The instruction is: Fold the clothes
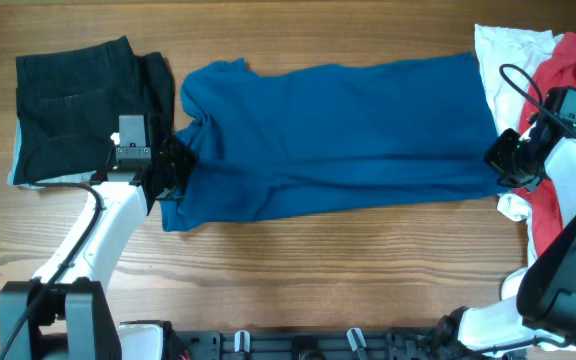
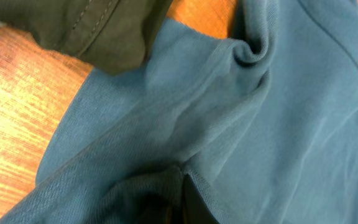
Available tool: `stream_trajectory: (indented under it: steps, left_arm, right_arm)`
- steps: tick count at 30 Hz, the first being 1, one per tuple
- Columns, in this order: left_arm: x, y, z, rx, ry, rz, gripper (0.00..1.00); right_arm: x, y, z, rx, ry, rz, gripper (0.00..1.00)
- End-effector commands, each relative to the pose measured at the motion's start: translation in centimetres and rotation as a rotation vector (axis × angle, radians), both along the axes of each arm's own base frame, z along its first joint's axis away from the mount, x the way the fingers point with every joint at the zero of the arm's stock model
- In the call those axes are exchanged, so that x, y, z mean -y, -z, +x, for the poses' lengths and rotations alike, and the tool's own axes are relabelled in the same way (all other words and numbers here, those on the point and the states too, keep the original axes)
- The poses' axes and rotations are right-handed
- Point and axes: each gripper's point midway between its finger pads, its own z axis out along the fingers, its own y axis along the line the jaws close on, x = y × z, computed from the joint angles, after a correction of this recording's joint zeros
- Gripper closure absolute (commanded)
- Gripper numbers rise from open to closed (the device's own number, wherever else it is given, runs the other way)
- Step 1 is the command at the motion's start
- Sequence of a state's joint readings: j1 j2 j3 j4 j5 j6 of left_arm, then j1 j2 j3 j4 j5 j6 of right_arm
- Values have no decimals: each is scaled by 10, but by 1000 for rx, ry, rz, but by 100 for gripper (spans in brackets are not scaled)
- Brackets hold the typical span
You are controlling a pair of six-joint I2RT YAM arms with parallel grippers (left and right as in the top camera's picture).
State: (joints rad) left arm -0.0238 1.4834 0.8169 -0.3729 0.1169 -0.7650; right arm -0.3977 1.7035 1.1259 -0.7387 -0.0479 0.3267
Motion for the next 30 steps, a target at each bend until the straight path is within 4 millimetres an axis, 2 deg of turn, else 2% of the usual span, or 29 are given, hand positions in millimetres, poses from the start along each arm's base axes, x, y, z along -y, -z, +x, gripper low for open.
stream_trajectory:
  steps: [1, 5, 8, 14, 20, 23, 27, 30]
  left_arm:
    - [-9, 1, 5, 13, -28, 28, 96]
    - [-9, 1, 5, 13, -28, 27, 95]
    - [-9, 1, 5, 13, -28, 27, 92]
    - [-9, 2, 2, 1, -27, 28, 94]
    - [-9, 2, 3, 4, -28, 28, 96]
    - [-9, -4, 13, 51, -28, 26, 96]
    - [-9, -13, 25, 112, -29, 24, 96]
    - [-8, -25, 40, 191, -30, 22, 96]
  right_arm:
    - [5, 15, -3, -46, -1, -25, 92]
    - [5, 28, -3, -72, -1, -13, 91]
    - [5, 30, -4, -78, -2, -10, 78]
    - [1, 29, 2, -53, -10, 11, 78]
    - [-2, 24, 23, 44, 1, 49, 78]
    - [-5, 17, 41, 129, -13, 72, 69]
    - [-8, 11, 54, 192, -31, 95, 66]
    - [-11, 6, 64, 242, -49, 115, 60]
